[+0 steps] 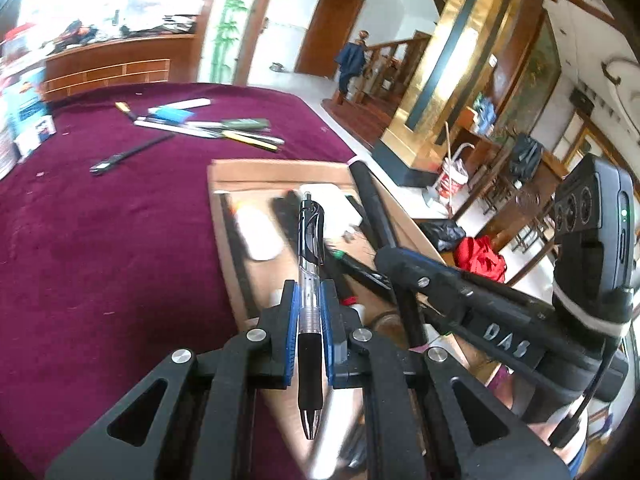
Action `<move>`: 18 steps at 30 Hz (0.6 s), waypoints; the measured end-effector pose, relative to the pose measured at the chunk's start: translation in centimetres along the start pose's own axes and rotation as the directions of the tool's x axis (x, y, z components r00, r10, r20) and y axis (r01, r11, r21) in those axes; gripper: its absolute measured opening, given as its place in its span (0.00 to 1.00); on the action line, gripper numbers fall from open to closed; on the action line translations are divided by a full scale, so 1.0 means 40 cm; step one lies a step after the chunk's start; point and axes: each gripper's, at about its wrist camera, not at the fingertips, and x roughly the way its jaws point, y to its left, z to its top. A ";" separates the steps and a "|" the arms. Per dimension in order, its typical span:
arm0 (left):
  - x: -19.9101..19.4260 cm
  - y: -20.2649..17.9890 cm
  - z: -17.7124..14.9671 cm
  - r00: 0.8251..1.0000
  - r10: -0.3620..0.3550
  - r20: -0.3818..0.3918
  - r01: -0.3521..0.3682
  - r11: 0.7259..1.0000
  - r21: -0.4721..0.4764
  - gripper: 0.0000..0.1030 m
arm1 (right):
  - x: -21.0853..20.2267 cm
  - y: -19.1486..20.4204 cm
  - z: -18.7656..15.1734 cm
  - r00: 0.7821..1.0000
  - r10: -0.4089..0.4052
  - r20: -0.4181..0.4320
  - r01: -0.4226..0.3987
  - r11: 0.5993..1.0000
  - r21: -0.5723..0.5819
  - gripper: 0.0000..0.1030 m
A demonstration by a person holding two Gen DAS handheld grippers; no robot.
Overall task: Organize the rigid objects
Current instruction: 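Carry the pen and marker over the tray, then hold the pen and marker just above the tray contents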
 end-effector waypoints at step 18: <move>0.061 -0.078 -0.059 0.995 0.101 0.019 -0.102 0.977 0.189 0.08 | 0.038 -0.027 -0.015 0.997 -0.053 -0.058 0.053 0.999 -0.008 0.12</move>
